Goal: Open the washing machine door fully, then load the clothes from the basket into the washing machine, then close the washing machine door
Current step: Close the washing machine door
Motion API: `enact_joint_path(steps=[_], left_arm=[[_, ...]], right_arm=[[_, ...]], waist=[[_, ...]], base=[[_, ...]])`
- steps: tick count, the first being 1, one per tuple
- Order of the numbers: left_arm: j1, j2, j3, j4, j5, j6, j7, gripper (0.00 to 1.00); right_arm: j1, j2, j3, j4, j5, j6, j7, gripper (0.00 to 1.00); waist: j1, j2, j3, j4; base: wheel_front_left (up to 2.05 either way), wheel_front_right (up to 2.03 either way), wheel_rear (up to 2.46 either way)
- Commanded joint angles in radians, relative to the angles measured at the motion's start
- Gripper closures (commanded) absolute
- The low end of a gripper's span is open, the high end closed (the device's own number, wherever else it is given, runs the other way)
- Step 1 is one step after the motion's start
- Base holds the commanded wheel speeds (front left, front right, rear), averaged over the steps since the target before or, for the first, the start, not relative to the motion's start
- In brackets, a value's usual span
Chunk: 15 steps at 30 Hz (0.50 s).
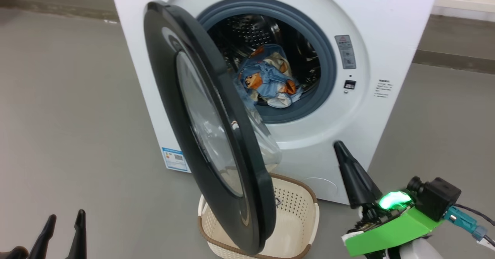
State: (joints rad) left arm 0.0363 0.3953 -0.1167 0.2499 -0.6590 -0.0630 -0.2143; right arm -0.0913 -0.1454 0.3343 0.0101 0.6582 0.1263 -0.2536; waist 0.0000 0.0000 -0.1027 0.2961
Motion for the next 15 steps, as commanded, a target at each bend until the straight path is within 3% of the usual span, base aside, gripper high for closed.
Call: enact_joint_path(steps=[1, 9, 15], left_arm=[[-0.031, 0.036, 0.044, -0.033, -0.011, 0.006, -0.003, 0.00], [-0.033, 0.040, 0.044, -0.038, -0.016, 0.009, -0.003, 0.00], [-0.033, 0.035, 0.041, -0.038, -0.020, 0.012, -0.006, 0.00]], right_arm=[[-0.052, -0.002, 0.032, -0.056, 0.014, 0.004, -0.008, 1.00], [-0.072, -0.012, 0.174, -0.210, 0.033, 0.004, -0.008, 1.00], [-0.092, -0.046, 0.310, -0.215, 0.051, 0.004, -0.008, 1.00]], waist=[[0.0000, 0.0000, 0.001, 0.017], [0.0000, 0.0000, 0.006, 0.046], [0.0000, 0.0000, 0.012, 0.058]], base=[[0.00, 0.00, 0.00], [0.00, 0.00, 0.00], [0.00, 0.00, 0.00]])
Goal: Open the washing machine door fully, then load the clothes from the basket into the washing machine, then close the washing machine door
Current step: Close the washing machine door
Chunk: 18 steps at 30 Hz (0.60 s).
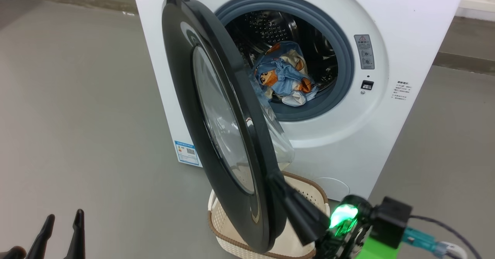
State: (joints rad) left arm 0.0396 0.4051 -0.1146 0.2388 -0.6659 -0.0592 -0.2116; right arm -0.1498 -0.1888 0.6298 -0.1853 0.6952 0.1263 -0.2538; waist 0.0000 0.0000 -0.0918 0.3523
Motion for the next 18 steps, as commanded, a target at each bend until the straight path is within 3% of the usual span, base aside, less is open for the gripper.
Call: enact_joint_path(steps=[1, 9, 18], left_arm=[[-0.037, 0.025, 0.039, -0.027, -0.014, 0.008, -0.009, 0.00], [-0.037, 0.021, 0.035, -0.025, -0.019, 0.009, -0.012, 0.00], [-0.036, 0.018, 0.031, -0.023, -0.024, 0.009, -0.016, 0.00]], right_arm=[[-0.036, -0.009, 0.033, -0.007, 0.014, 0.004, -0.008, 1.00], [-0.073, -0.039, 0.173, 0.130, 0.020, 0.004, -0.008, 1.00], [-0.100, -0.023, 0.213, 0.270, 0.028, 0.004, -0.008, 1.00]], waist=[[0.0000, 0.0000, 0.002, 0.004], [0.0000, 0.0000, 0.007, 0.018], [0.0000, 0.0000, 0.011, 0.029]], base=[[0.00, 0.00, 0.00], [0.00, 0.00, 0.00], [0.00, 0.00, 0.00]])
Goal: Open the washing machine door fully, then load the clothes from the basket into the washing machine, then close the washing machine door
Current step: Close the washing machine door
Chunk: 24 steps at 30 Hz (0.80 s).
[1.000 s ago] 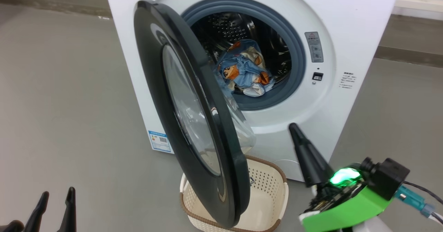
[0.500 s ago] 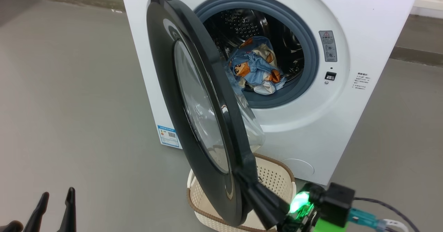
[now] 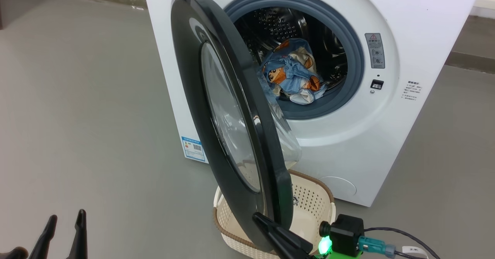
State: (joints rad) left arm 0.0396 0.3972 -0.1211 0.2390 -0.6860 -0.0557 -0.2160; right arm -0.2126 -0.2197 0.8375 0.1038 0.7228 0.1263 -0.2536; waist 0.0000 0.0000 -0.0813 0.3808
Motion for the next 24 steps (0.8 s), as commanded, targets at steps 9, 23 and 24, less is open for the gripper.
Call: enact_joint_path(steps=[9, 23, 24], left_arm=[[-0.040, 0.026, 0.033, -0.020, -0.009, 0.005, -0.014, 0.00], [-0.050, 0.028, 0.026, -0.008, -0.014, 0.004, -0.016, 0.00], [-0.050, 0.028, 0.026, -0.007, -0.014, 0.005, -0.016, 0.00]], right_arm=[[-0.055, 0.020, 0.004, 0.047, 0.013, 0.004, -0.008, 1.00], [-0.066, 0.022, 0.024, 0.100, 0.024, 0.004, -0.008, 1.00], [-0.068, 0.021, 0.027, 0.106, 0.026, 0.004, -0.008, 1.00]], waist=[[0.0000, 0.0000, 0.009, 0.014], [0.0000, 0.0000, 0.013, 0.038], [0.0000, 0.0000, 0.012, 0.039]], base=[[0.00, 0.00, 0.00], [0.00, 0.00, 0.00], [0.00, 0.00, 0.00]])
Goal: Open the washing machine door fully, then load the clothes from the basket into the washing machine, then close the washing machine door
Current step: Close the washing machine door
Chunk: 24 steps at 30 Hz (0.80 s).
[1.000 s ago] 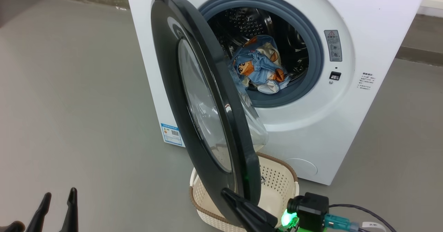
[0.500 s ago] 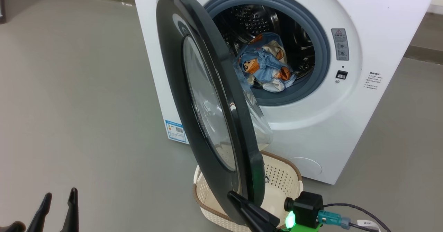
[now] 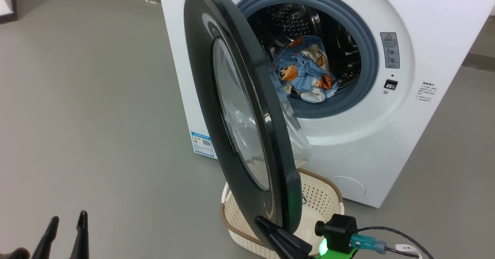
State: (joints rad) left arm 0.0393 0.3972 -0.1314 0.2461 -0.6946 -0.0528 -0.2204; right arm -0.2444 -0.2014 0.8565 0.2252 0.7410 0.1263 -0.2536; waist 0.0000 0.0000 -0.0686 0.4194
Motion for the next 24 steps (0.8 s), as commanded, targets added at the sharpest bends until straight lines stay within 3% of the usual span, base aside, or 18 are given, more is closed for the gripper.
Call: enact_joint_path(steps=[1, 13, 24], left_arm=[[-0.050, 0.029, 0.036, -0.014, -0.006, 0.002, -0.012, 0.00], [-0.049, 0.032, 0.033, -0.017, -0.010, 0.004, -0.015, 0.00], [-0.052, 0.034, 0.026, -0.021, -0.016, 0.004, -0.015, 0.00]], right_arm=[[-0.037, 0.003, 0.009, -0.010, 0.011, 0.004, -0.008, 1.00], [-0.050, -0.005, -0.019, 0.028, 0.021, 0.004, -0.008, 1.00], [-0.045, -0.033, -0.112, 0.062, 0.015, 0.004, -0.008, 1.00]], waist=[[0.0000, 0.0000, 0.000, 0.001], [0.0000, 0.0000, 0.002, -0.003], [0.0000, 0.0000, 0.011, 0.000]], base=[[0.00, 0.00, 0.00], [0.00, 0.00, 0.00], [0.00, 0.00, 0.00]])
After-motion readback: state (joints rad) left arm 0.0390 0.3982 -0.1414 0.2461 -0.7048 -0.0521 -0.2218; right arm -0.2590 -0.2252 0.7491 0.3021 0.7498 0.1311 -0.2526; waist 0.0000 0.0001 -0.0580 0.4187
